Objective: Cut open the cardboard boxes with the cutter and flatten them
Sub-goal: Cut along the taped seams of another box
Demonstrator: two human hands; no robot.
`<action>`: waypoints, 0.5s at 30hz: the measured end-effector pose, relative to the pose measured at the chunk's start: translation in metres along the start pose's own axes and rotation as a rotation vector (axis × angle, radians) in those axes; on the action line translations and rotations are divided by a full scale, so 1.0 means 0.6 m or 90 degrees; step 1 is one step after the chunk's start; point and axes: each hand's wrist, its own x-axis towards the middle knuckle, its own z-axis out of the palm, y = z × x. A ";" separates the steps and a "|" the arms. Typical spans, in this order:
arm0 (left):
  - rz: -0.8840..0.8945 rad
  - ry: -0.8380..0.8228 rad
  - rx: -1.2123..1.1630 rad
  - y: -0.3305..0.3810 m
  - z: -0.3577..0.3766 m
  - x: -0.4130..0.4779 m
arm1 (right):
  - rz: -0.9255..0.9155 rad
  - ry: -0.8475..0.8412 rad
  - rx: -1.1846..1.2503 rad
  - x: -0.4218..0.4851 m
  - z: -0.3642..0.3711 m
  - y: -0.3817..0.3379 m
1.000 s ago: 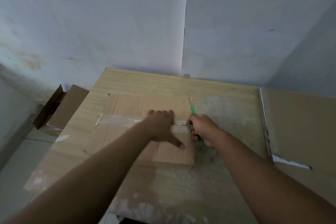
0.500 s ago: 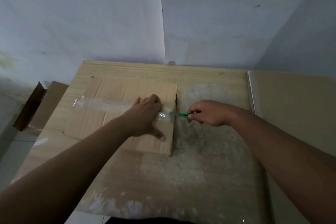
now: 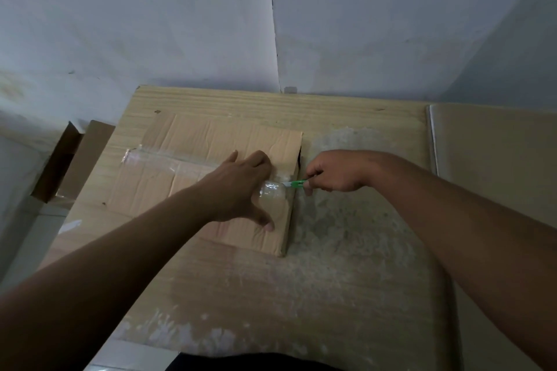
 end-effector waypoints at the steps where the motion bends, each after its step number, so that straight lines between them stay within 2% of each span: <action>1: -0.002 -0.002 0.000 -0.001 0.000 0.000 | -0.001 -0.010 0.003 0.006 0.001 0.000; 5: -0.002 -0.012 0.004 -0.001 0.000 0.000 | 0.041 -0.099 0.116 0.019 0.000 0.011; 10: 0.021 -0.008 -0.016 -0.006 -0.009 0.002 | 0.057 -0.213 0.143 0.008 -0.002 0.032; 12: 0.033 -0.006 -0.017 -0.010 -0.012 -0.002 | 0.055 -0.178 0.172 -0.003 0.005 0.045; 15: 0.042 0.027 -0.006 -0.003 -0.015 -0.019 | 0.038 -0.046 0.266 -0.024 0.024 0.055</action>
